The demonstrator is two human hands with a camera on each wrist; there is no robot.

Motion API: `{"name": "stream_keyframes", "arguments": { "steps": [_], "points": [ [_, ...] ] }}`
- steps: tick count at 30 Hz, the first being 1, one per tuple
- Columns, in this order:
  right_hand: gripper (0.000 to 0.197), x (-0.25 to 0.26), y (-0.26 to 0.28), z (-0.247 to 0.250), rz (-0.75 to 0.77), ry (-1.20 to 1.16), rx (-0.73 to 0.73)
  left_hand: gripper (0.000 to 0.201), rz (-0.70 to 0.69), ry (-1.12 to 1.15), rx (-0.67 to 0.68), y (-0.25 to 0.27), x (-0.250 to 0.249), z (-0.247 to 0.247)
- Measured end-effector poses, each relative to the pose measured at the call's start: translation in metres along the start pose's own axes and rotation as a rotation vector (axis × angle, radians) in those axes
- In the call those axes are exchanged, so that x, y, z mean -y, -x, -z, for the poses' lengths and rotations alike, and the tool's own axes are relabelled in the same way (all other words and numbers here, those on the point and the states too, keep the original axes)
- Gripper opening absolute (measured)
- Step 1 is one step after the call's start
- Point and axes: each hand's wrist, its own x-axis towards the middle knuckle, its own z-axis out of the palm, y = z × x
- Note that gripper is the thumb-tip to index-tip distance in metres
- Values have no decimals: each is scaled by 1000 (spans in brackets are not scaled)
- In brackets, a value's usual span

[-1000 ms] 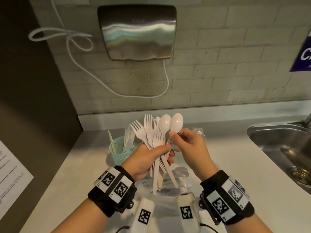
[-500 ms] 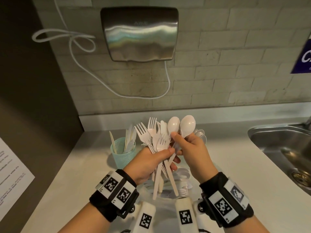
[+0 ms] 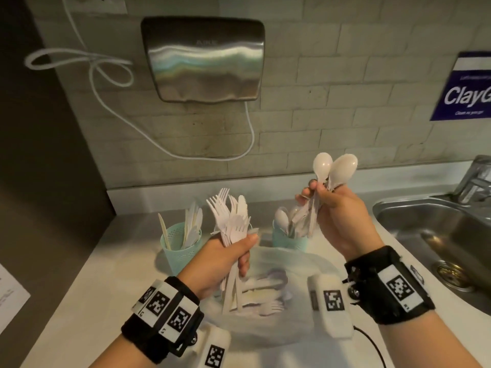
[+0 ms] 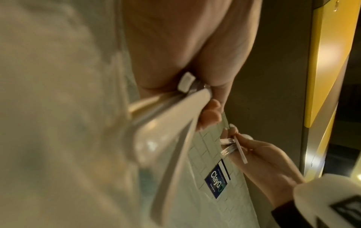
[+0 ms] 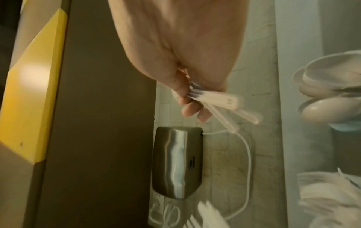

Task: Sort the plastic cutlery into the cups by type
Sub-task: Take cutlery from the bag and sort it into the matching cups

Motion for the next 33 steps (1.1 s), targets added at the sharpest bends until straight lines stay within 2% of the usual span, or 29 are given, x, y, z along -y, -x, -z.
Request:
{"name": "stream_keyframes", "arguments": {
  "steps": [4, 7, 10, 14, 18, 21, 24, 29, 31, 33],
  "points": [
    [17, 0, -24, 17, -14, 103, 15, 20, -3, 48, -11, 1, -2, -1],
    [17, -14, -39, 21, -7, 315, -29, 33, 5, 58, -16, 1, -4, -2],
    [20, -32, -49, 19, -13, 474, -34, 38, 21, 81, -11, 2, -5, -1],
    [16, -54, -56, 19, -107, 569, -38, 38, 26, 25, -31, 5, -7, 0],
    [22, -72, -63, 28, -209, 853, 14, 41, 13, 15, -101, 3, -7, 2],
    [34, -74, -67, 30, -223, 1039, 43, 23, 19, 0, -112, 1, -8, 4],
    [48, -71, -71, 32, -244, 1100, 74, 9, 90, 61, -99, -3, -10, 6],
    [53, -55, -71, 26, -125, 1184, 118, 18, 109, 184, -49, -3, -10, 8],
    [45, -39, -64, 14, -23, 1187, 137, 21, 96, 220, -45, -3, -10, 7],
    [28, -21, -51, -4, 53, 1151, 172, 22, 83, 242, -53, -4, -10, 5]
  ]
}}
